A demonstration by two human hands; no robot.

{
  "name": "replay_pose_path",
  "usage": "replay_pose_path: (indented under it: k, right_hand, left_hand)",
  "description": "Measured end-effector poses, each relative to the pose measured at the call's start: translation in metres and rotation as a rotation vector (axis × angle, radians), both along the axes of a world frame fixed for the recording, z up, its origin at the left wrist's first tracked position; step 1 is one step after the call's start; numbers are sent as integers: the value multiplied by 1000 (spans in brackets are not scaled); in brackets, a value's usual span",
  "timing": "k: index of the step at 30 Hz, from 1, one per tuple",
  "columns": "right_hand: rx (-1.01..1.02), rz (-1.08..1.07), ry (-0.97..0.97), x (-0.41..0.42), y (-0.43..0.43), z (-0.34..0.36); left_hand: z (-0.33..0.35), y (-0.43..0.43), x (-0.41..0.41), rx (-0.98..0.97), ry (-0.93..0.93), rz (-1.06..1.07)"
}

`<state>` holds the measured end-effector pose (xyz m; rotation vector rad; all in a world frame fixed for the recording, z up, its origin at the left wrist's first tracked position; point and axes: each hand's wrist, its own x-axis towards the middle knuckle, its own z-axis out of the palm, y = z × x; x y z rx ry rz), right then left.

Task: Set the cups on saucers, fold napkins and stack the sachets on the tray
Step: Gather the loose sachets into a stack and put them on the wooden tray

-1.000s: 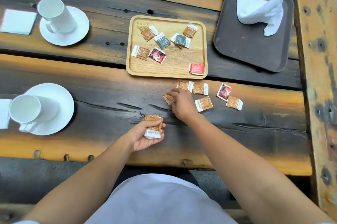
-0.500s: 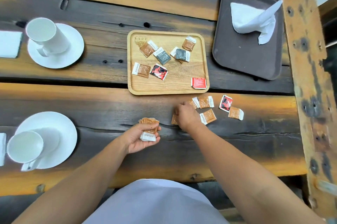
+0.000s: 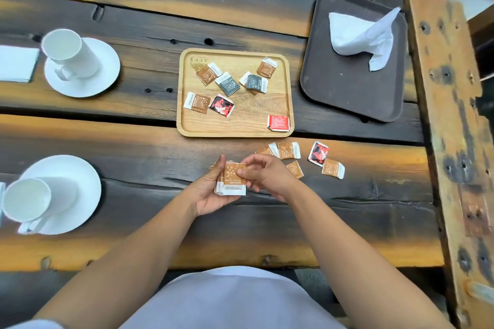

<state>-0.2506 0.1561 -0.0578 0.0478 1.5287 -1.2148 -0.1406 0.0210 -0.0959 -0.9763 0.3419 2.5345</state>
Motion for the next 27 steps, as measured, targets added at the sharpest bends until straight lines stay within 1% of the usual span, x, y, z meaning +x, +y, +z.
replay_pose_path:
  k: [4,8,13,15,16,18,20,23,25,27]
  right_hand:
    - [-16,-46,172,3,21,-1]
    - [-15,34,298,0,49,-4]
    - [28,112,358,-15,80,-13]
    - [74,120,382,-25,89,-20]
    - [136,136,444,-31,93,-25]
    - [285,225,641,-42,101,-34]
    - [360,384,803,-51,106,-43]
    - [394,652,975,-57,105,-55]
    - [413,779,1061,-56,102,-60]
    - [432,863,1137,-55,101,-64]
  left_hand:
    - [4,33,-6,-10,-19,124]
    - [5,69,-8,-125,-22,104]
    - [0,101,-11,-140,-24,106]
    - [-3,111,-13,-152,-38,101]
    - [-5,115,-13,-156,-59,105]
    - [-9,122,-14,-159,-121,124]
    - [-15,126,-15,-159,-171,148]
    - [-23,127,-12,-160,-224,178]
    - [-29,125,-11,-164,-246,187]
    - [-32,123,-11,-171,-260,190]
